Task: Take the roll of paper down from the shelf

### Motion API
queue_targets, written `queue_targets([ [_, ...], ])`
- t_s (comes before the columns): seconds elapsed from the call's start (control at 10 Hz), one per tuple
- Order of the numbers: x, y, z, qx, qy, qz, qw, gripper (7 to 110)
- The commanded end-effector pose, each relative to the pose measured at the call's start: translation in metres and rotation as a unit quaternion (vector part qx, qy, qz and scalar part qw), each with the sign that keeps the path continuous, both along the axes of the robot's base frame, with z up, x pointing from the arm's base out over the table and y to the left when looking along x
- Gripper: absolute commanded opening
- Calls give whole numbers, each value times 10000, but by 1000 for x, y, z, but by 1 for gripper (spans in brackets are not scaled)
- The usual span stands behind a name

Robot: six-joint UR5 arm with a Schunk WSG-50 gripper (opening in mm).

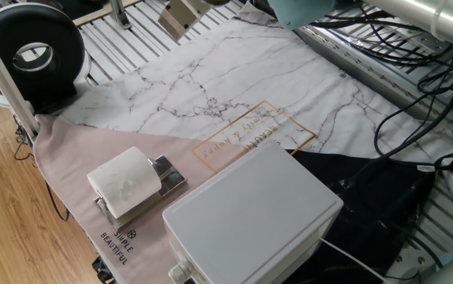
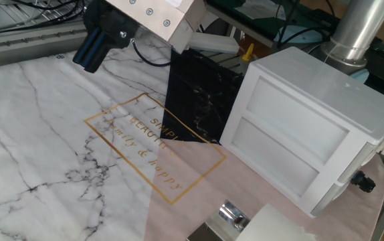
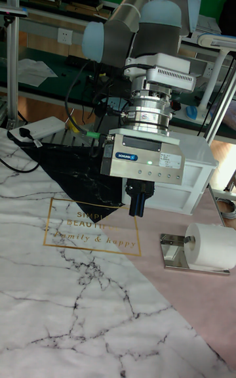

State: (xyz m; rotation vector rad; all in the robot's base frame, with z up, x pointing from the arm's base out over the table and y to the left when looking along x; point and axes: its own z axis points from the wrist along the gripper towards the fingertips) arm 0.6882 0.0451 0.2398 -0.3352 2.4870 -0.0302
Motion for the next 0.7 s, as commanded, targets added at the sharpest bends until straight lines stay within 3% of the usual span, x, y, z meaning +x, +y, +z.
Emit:
queue_targets([
  [0.0,-11,14,-4,501,310,-195,9981,7],
  [0.1,-7,13,0,550,227,-303,9978,7],
  [0.2,-4,5,3,426,160,-271,9986,7],
  [0.3,3,6,8,549,-4,-411,9976,7],
  [0.4,8,13,14,857,-79,-467,9952,7],
  [0.6,6,14,13,608,-68,-91,9981,7],
])
